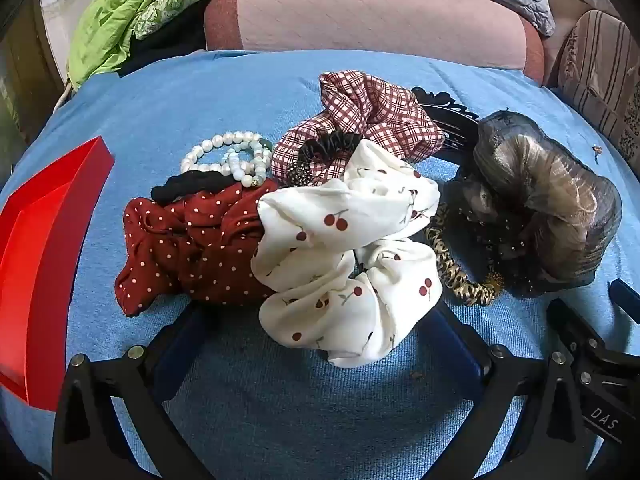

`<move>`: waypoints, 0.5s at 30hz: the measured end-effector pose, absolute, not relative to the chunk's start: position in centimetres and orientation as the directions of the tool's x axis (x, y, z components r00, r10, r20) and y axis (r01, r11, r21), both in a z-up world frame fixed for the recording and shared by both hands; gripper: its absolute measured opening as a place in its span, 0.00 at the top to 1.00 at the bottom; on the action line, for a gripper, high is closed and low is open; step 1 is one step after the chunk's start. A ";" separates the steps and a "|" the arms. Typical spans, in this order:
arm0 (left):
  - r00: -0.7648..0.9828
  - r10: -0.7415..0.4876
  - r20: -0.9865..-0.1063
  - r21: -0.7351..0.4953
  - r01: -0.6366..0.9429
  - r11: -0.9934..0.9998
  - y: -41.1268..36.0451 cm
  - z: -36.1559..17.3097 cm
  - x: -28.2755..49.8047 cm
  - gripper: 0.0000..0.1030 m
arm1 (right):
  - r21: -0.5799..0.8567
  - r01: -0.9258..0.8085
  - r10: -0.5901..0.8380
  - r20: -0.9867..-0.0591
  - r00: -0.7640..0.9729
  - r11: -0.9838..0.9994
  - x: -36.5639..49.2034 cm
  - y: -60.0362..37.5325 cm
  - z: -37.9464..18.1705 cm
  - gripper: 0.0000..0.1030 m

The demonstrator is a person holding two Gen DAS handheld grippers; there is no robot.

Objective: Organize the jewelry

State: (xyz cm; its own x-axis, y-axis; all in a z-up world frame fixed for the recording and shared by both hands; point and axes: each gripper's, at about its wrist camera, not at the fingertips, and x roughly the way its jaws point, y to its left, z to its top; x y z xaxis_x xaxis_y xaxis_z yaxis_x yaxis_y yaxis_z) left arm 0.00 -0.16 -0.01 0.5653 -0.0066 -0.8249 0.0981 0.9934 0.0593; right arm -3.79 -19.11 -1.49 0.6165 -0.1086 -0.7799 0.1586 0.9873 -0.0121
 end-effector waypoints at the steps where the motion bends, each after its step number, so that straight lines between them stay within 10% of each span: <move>1: 0.562 -0.015 -0.827 0.049 0.098 0.994 -0.1 0.0 0.0 0.00 | -0.019 0.159 -0.114 -0.779 0.616 0.987 -3.8 -19.1 -1.5 0.00; 15: 0.563 -0.016 -0.826 0.047 0.097 0.994 -0.5 0.0 0.1 0.00 | -0.022 0.159 -0.116 -0.779 0.616 0.987 -3.8 -18.9 -1.4 0.00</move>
